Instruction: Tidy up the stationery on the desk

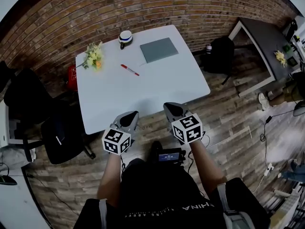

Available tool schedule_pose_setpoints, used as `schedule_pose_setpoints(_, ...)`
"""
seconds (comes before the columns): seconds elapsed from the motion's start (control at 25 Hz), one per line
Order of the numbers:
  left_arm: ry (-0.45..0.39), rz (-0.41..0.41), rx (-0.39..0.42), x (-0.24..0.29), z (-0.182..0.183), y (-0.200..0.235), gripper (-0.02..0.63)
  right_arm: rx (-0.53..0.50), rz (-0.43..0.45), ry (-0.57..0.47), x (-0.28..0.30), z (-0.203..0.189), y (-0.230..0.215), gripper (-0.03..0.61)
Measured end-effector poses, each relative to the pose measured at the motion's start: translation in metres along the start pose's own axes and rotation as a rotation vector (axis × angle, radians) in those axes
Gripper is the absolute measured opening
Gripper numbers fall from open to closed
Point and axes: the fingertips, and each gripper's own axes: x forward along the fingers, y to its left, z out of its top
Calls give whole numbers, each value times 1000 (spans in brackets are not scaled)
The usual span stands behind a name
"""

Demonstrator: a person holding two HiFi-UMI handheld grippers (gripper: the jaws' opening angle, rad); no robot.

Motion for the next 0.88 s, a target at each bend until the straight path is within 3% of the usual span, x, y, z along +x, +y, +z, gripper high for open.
schedule_pose_setpoints(0.48, 10, 72, -45, 13, 1, 34, 3, -9, 73, 40, 43, 10, -11, 9)
schedule_pose_setpoints(0.88, -2, 48, -59, 31, 10, 81, 3, -16, 56, 71, 84, 26, -16, 9)
